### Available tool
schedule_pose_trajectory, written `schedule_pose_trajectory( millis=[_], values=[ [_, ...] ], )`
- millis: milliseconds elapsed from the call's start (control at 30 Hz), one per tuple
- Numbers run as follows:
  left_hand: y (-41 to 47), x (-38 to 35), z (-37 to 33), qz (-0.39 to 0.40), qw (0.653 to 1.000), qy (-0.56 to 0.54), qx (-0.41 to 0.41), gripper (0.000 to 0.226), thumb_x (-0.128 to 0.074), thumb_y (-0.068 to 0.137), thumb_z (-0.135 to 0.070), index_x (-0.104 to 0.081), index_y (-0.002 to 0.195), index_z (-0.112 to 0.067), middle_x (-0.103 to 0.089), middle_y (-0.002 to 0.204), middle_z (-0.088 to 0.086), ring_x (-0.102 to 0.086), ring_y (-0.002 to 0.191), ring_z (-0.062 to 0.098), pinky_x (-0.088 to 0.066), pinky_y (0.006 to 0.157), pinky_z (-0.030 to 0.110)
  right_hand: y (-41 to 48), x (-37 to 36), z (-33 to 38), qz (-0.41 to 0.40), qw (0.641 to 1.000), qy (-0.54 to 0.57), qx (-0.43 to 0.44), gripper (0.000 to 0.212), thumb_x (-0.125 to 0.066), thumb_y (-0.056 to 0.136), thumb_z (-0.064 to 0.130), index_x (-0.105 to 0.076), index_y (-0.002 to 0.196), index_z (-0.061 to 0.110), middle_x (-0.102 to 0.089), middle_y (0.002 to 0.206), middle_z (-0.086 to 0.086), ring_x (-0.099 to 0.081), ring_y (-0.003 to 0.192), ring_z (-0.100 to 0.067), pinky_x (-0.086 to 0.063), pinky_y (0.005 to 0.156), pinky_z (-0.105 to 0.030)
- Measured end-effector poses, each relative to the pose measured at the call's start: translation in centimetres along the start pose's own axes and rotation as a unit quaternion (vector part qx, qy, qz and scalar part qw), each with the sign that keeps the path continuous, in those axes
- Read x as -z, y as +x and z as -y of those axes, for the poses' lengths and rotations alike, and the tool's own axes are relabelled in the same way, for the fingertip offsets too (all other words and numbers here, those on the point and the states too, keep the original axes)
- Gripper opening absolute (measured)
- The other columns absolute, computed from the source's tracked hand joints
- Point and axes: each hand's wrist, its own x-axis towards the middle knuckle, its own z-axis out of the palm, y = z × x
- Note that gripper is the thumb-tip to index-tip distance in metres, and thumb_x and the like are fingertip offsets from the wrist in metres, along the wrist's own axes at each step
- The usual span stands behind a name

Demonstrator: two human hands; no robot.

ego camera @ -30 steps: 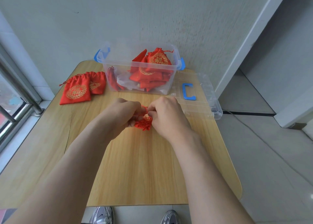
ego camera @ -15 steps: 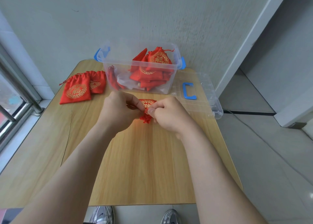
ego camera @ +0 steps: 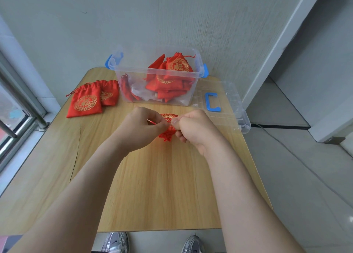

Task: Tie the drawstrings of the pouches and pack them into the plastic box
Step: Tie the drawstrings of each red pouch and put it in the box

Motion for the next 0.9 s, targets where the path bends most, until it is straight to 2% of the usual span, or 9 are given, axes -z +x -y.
schedule_pose_trajectory(
  millis=[133,267,333,400,467,533,633,733,900],
  values=[
    [0.5,0.1,0.5,-0.035,0.999,-0.030,0.017,0.030,-0.055,0.108,-0.034,-0.073,0.093,-0.017,-0.077,0.093,0.001,-0.073,0.088,0.016,-0.056,0.081,0.040,0.1,0.1,-0.2,-0.020,1.000,0.001,-0.001,0.011,-0.070,0.097,0.016,-0.074,0.088,0.009,-0.070,0.072,-0.006,-0.065,0.071,-0.020,-0.058,0.078,-0.041],
    [0.6,0.0,0.6,-0.061,0.995,-0.064,0.056,0.035,-0.051,0.111,-0.027,-0.073,0.092,-0.009,-0.079,0.085,0.006,-0.076,0.067,0.017,-0.059,0.067,0.039,0.4,-0.1,-0.5,-0.019,1.000,-0.003,0.006,0.013,-0.076,0.095,0.018,-0.077,0.082,0.018,-0.073,0.071,-0.003,-0.067,0.070,-0.016,-0.059,0.081,-0.039],
    [0.6,0.0,0.8,-0.081,0.990,-0.071,0.088,0.035,-0.052,0.111,-0.026,-0.075,0.091,-0.008,-0.079,0.080,0.006,-0.077,0.066,0.022,-0.059,0.062,0.036,0.5,-0.2,-0.9,-0.032,0.999,-0.024,0.008,0.012,-0.080,0.091,0.019,-0.079,0.080,0.021,-0.077,0.083,-0.002,-0.073,0.079,-0.019,-0.063,0.087,-0.040],
    [0.7,0.1,1.1,-0.108,0.983,-0.074,0.130,0.036,-0.051,0.110,-0.025,-0.075,0.090,-0.007,-0.079,0.078,0.007,-0.077,0.065,0.025,-0.060,0.061,0.036,0.7,-0.1,-1.1,-0.058,0.995,-0.085,0.009,0.008,-0.077,0.092,0.017,-0.082,0.086,0.020,-0.078,0.096,-0.003,-0.074,0.091,-0.023,-0.062,0.079,-0.035],
    [0.7,0.3,1.3,-0.130,0.976,-0.050,0.168,0.037,-0.049,0.110,-0.024,-0.074,0.089,-0.005,-0.078,0.076,0.007,-0.077,0.062,0.025,-0.062,0.062,0.037,0.7,0.0,-1.3,-0.075,0.985,-0.152,-0.006,0.012,-0.070,0.093,0.014,-0.080,0.099,0.016,-0.075,0.104,-0.006,-0.069,0.085,-0.020,-0.052,0.060,-0.023],
    [0.9,0.3,1.8,-0.134,0.971,-0.021,0.198,0.039,-0.047,0.109,-0.024,-0.073,0.088,-0.005,-0.078,0.073,0.006,-0.077,0.060,0.025,-0.065,0.066,0.040,0.6,0.1,-1.4,-0.069,0.979,-0.191,-0.022,0.018,-0.068,0.093,0.013,-0.075,0.109,0.013,-0.071,0.110,-0.009,-0.066,0.083,-0.021,-0.042,0.052,-0.020],
    [1.0,0.2,2.4,-0.127,0.963,0.031,0.237,0.039,-0.046,0.107,-0.030,-0.072,0.090,-0.007,-0.077,0.066,0.003,-0.078,0.065,0.028,-0.066,0.076,0.047,0.0,0.2,-1.2,-0.062,0.968,-0.242,-0.028,0.017,-0.064,0.092,0.009,-0.064,0.108,0.006,-0.063,0.102,-0.010,-0.063,0.088,-0.030,-0.041,0.057,-0.025],
    [0.9,-0.2,2.3,-0.123,0.951,0.139,0.246,0.025,-0.053,0.103,-0.030,-0.068,0.096,-0.012,-0.076,0.077,0.007,-0.074,0.078,0.032,-0.061,0.076,0.041,-0.5,0.2,-1.1,-0.077,0.953,-0.292,-0.027,0.021,-0.069,0.094,0.009,-0.049,0.101,0.012,-0.040,0.083,-0.003,-0.055,0.089,-0.030,-0.045,0.068,-0.032],
    [0.7,-1.2,2.0,-0.155,0.937,0.243,0.196,0.020,-0.051,0.108,-0.027,-0.058,0.099,-0.011,-0.048,0.076,0.003,-0.056,0.082,0.036,-0.043,0.068,0.038,-1.0,-0.2,-0.8,-0.056,0.941,-0.333,0.004,0.024,-0.069,0.096,0.012,-0.045,0.099,0.014,-0.039,0.083,-0.002,-0.049,0.088,-0.029,-0.043,0.073,-0.034]
  ],
)
